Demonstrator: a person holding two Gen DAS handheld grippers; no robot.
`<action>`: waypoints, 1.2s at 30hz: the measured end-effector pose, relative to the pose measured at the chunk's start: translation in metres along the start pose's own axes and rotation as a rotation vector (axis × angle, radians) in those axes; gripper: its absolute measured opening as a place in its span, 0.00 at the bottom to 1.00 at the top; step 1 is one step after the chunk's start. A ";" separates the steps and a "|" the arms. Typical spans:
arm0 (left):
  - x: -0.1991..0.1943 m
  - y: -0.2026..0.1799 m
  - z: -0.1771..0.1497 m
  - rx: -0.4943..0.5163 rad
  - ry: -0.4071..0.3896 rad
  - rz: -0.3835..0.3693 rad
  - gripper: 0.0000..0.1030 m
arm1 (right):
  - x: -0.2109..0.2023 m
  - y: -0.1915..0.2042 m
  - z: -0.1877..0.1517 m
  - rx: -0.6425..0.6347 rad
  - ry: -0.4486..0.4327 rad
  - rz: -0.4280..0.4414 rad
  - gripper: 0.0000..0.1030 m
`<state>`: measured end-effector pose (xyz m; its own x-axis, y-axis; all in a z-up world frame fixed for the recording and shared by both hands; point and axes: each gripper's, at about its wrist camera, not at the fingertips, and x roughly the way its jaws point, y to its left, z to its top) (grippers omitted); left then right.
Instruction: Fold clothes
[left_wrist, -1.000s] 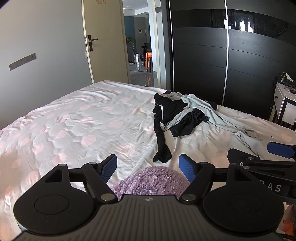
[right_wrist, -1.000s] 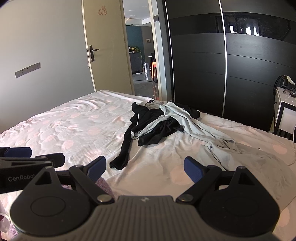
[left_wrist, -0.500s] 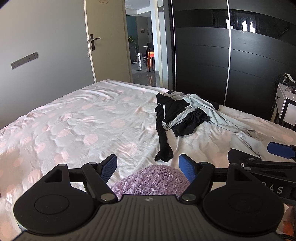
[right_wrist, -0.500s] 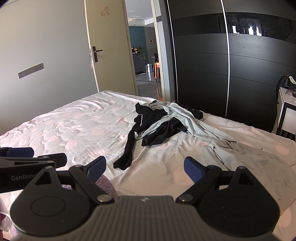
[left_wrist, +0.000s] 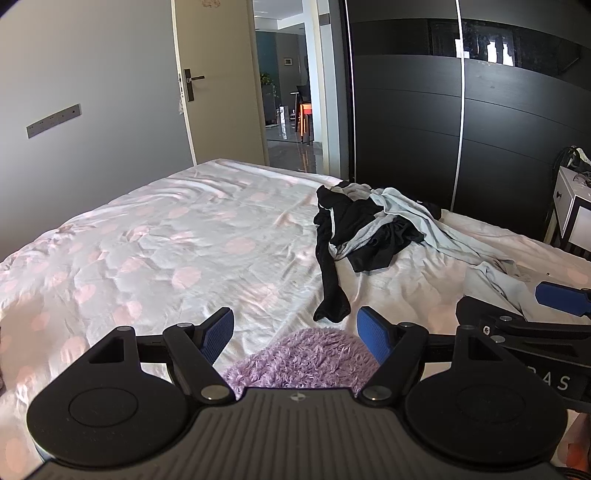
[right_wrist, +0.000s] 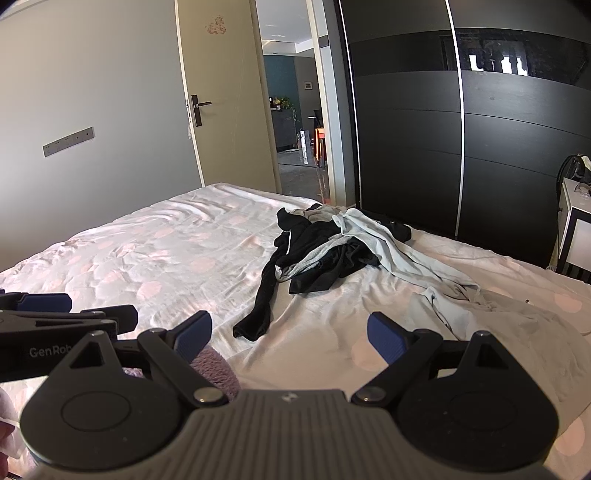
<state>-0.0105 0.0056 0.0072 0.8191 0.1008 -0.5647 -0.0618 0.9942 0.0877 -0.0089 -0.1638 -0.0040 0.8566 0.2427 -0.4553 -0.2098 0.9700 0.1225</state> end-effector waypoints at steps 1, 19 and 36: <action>0.000 0.000 0.000 0.000 0.001 0.001 0.71 | 0.000 0.000 0.000 0.000 0.000 0.001 0.90; -0.001 -0.002 -0.001 0.005 0.000 0.024 0.71 | -0.002 0.001 -0.003 -0.021 -0.006 0.005 0.90; 0.002 -0.003 -0.002 0.009 0.009 0.033 0.71 | 0.001 0.000 -0.005 -0.026 0.013 0.000 0.90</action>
<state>-0.0098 0.0034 0.0046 0.8113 0.1335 -0.5692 -0.0831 0.9900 0.1137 -0.0099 -0.1630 -0.0088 0.8504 0.2423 -0.4669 -0.2216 0.9700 0.0998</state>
